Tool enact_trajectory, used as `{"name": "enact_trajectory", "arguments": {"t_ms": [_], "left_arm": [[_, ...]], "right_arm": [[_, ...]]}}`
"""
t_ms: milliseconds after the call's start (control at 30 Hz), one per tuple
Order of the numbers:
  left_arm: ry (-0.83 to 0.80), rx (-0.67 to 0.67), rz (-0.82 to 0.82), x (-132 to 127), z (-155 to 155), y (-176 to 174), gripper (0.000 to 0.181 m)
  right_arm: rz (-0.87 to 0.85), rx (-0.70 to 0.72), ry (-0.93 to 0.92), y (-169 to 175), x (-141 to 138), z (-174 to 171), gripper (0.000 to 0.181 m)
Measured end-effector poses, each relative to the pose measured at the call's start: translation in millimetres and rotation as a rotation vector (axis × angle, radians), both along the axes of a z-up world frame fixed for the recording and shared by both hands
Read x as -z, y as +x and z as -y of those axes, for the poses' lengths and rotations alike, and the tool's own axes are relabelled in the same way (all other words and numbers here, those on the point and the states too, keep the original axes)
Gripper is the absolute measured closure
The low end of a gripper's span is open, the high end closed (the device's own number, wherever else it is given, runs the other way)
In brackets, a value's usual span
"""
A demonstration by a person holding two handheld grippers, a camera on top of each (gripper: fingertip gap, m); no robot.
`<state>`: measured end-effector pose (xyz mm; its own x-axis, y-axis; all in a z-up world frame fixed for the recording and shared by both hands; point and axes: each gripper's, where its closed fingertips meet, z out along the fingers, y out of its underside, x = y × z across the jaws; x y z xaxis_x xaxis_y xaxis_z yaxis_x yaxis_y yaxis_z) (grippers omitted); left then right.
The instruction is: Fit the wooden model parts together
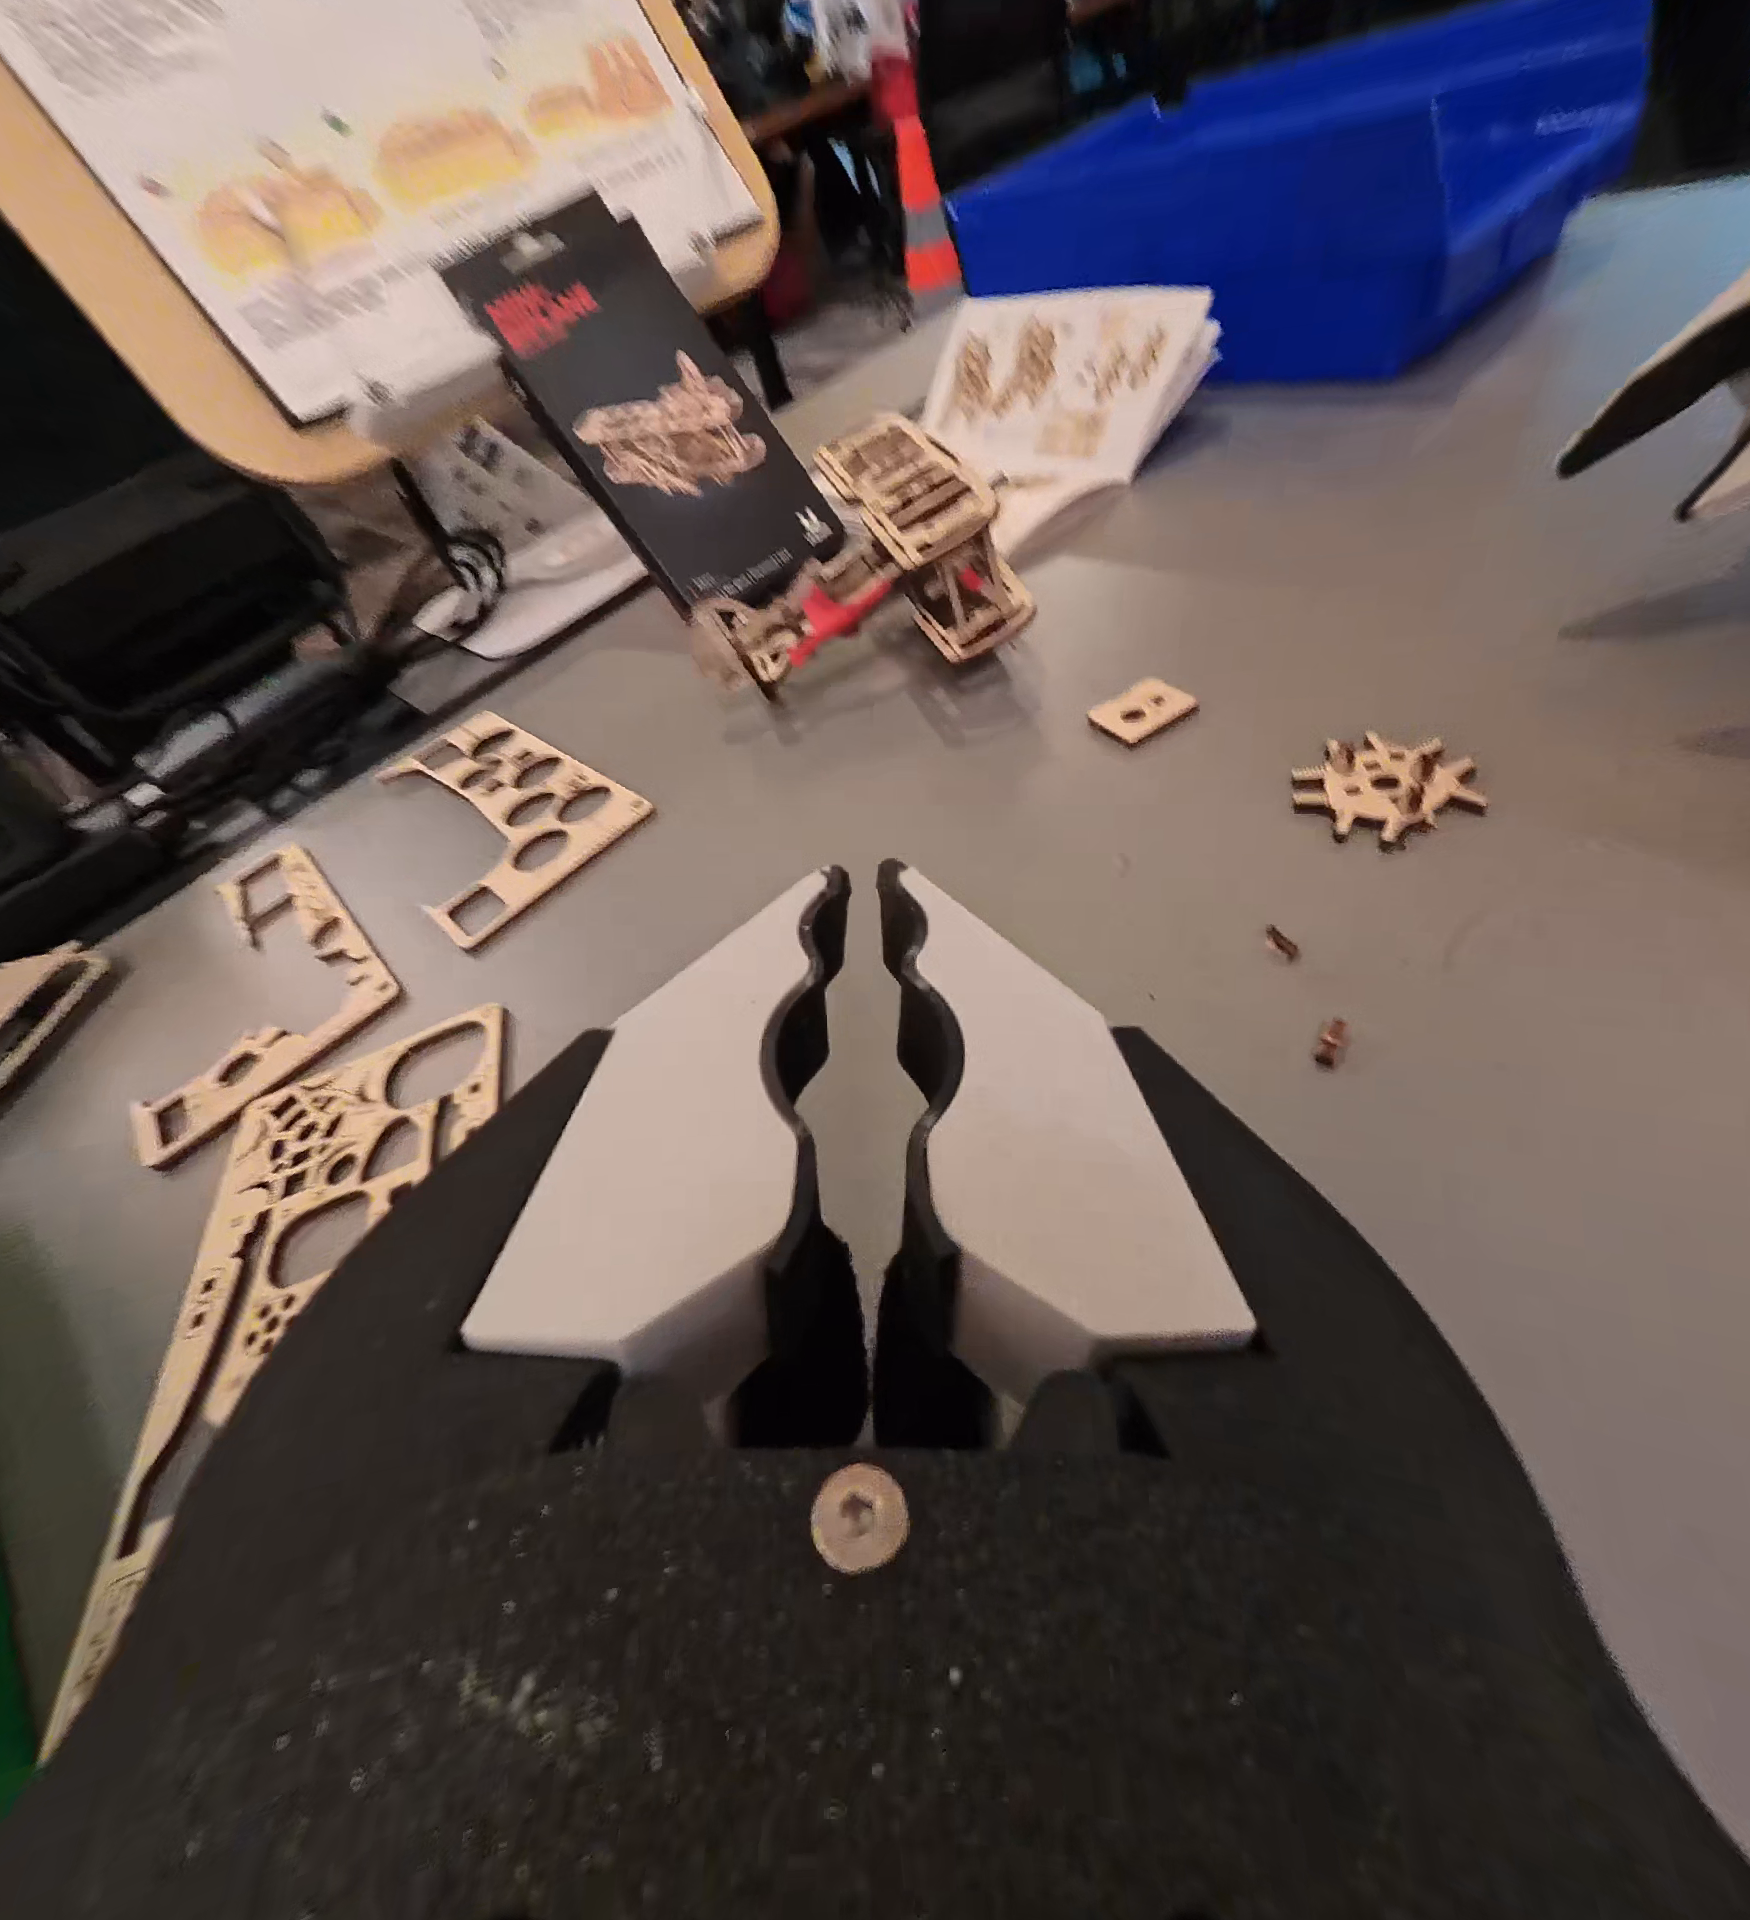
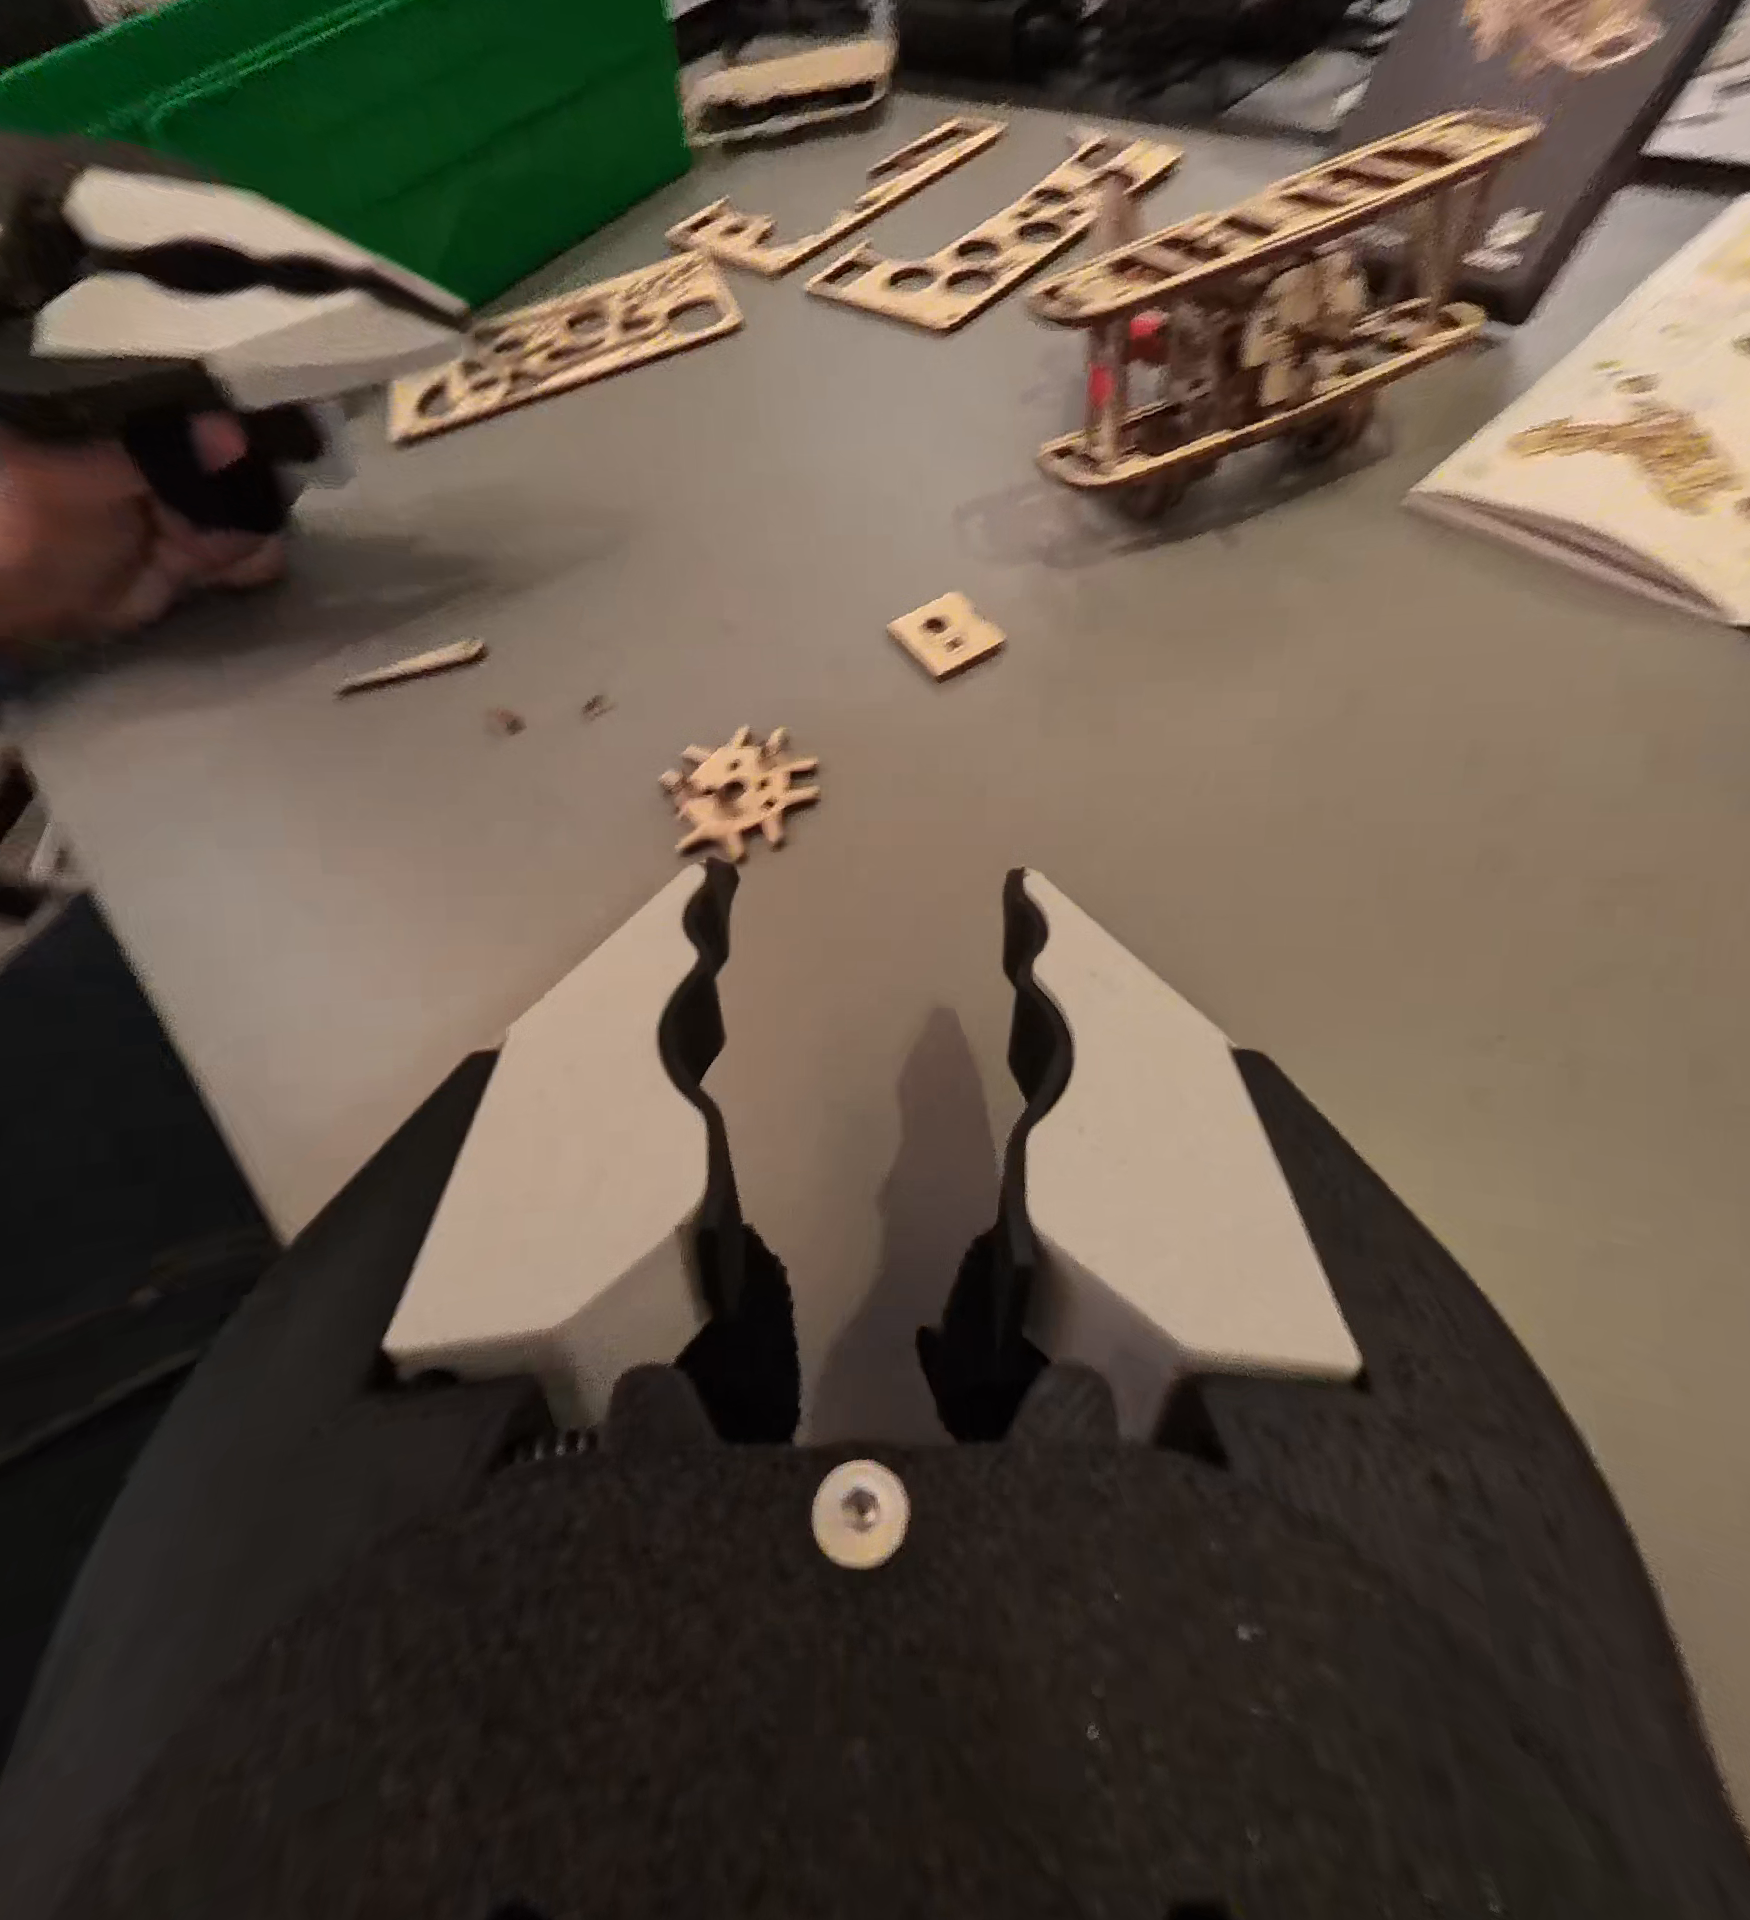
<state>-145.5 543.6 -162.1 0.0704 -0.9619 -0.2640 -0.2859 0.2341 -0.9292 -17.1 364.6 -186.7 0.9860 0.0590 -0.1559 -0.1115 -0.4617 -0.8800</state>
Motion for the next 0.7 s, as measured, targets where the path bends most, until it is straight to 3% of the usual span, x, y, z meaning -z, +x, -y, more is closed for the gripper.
{"name": "enact_trajectory", "arguments": {"t_ms": [133, 200, 300, 433, 700], "left_arm": [[0.011, -0.028, 0.03, -4, -5, 0, 0.176], [-0.004, -0.046, 0.037, -5, -10, 0, 0.176], [-0.05, -0.081, 0.056, -8, -19, -1, 0.176], [-0.088, -0.133, 0.06, -8, -31, -1, 0.176], [-0.104, -0.191, 0.04, -4, -42, 0, 0.175]], "right_arm": [[-0.073, 0.15, 0.099, 23, -11, -18, 0.129], [-0.082, 0.135, 0.094, 24, -8, -25, 0.128], [0.053, 0.102, 0.035, 34, -3, -26, 0.129], [0.191, 0.162, -0.005, 61, 0, -16, 0.132], [0.138, 0.46, -0.015, 131, 1, -3, 0.132]]}}
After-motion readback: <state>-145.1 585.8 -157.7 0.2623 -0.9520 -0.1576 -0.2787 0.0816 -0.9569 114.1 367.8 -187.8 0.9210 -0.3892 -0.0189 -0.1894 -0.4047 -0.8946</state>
